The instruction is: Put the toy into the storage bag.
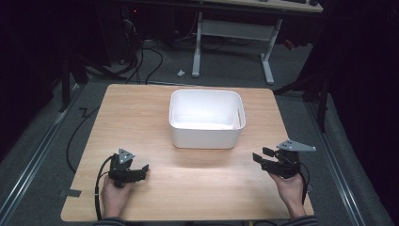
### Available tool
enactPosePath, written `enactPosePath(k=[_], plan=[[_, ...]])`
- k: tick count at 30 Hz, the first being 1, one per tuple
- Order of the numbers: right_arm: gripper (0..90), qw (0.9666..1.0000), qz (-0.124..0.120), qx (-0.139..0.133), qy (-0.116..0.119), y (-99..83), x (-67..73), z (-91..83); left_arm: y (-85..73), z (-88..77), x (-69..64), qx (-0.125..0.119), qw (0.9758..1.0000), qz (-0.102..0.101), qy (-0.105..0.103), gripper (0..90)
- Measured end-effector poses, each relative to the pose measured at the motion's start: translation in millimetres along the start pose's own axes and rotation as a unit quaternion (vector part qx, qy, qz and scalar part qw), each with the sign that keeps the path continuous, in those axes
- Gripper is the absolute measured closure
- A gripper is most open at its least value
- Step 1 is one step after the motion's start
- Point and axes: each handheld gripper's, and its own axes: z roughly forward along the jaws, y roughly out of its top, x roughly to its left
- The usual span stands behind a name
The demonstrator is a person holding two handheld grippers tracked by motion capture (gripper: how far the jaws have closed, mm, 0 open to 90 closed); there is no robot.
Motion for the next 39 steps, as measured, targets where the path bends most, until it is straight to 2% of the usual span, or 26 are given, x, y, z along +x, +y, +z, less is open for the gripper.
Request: enactPosePath(k=[17, 22, 29, 33, 37, 39], plan=[[47.1, 0.9997, 0.012, 0.02, -0.009, -15.2, -6.7, 17.5, 0.0, 0.1, -0.1, -0.001, 1.0, 0.0, 0.0, 15.9], [47.1, 0.9994, 0.026, 0.021, -0.008, -25.1, -9.9, 24.6, 0.0, 0.0, -0.1, 0.0, 1.0, 0.0, 0.0, 15.9], [47.1, 0.9992, 0.032, 0.024, -0.01, -35.0, -10.7, 34.1, 0.1, 0.1, -0.4, 0.0, 1.0, -0.001, 0.001, 15.8], [47.1, 0.9989, 0.033, 0.028, -0.02, -39.2, -10.0, 40.1, 0.2, 0.1, -0.5, 0.0, 1.0, -0.001, 0.002, 15.8], [47.1, 0.9985, 0.04, 0.033, -0.018, -43.4, -10.7, 47.4, 0.2, 0.1, -0.5, 0.001, 1.0, -0.001, 0.002, 15.8], [47.1, 0.9982, 0.038, 0.038, -0.029, -46.2, -11.0, 52.5, 0.2, 0.1, -0.5, 0.001, 1.0, -0.001, 0.002, 15.8]])
